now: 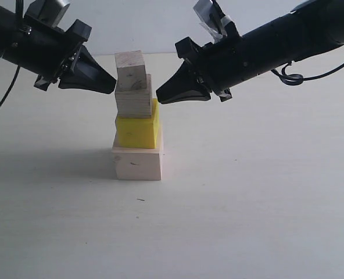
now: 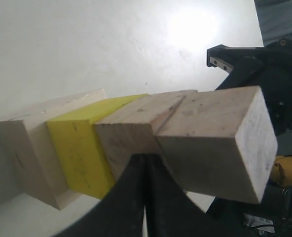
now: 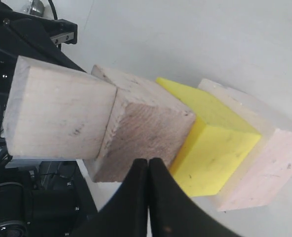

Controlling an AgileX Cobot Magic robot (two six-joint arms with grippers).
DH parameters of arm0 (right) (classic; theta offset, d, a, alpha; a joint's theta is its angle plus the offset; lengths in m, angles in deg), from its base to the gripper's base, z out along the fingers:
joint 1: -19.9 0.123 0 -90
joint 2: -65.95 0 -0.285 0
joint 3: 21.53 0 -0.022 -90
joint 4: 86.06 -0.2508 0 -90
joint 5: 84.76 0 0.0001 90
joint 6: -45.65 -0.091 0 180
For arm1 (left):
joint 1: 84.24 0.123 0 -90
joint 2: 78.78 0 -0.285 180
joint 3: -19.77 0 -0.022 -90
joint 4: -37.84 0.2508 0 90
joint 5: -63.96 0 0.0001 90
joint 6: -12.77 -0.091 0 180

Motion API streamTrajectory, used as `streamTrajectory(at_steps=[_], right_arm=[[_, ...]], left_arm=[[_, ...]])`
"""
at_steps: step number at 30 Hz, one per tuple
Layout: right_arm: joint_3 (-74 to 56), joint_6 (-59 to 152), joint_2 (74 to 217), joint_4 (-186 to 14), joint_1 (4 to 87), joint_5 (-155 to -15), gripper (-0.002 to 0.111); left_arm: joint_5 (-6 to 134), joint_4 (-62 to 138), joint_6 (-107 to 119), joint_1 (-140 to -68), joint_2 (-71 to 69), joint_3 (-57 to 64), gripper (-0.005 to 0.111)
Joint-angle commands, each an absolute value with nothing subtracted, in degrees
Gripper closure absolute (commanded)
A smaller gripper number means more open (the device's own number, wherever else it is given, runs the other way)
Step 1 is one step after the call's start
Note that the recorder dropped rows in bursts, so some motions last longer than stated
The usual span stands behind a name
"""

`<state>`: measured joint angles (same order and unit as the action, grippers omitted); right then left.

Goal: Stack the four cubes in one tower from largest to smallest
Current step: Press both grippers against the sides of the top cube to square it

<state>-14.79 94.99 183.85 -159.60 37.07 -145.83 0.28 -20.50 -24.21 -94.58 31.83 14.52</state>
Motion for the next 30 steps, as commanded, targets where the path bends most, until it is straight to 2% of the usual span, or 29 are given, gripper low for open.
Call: streamTrajectory(at_steps=[1,30], right_arm=[[-14.64,95.07,183.83,-159.81,36.85,-145.86,0.108],[-14.64,98.11,181.73,-165.37,36.85,-147.97,0.108]], left_arm=[[0.75,-19.93,-24.05,-94.64,28.88,14.52,0.107],[3.59,-21.44,-24.47,-94.64,26.97,14.52,0.107]])
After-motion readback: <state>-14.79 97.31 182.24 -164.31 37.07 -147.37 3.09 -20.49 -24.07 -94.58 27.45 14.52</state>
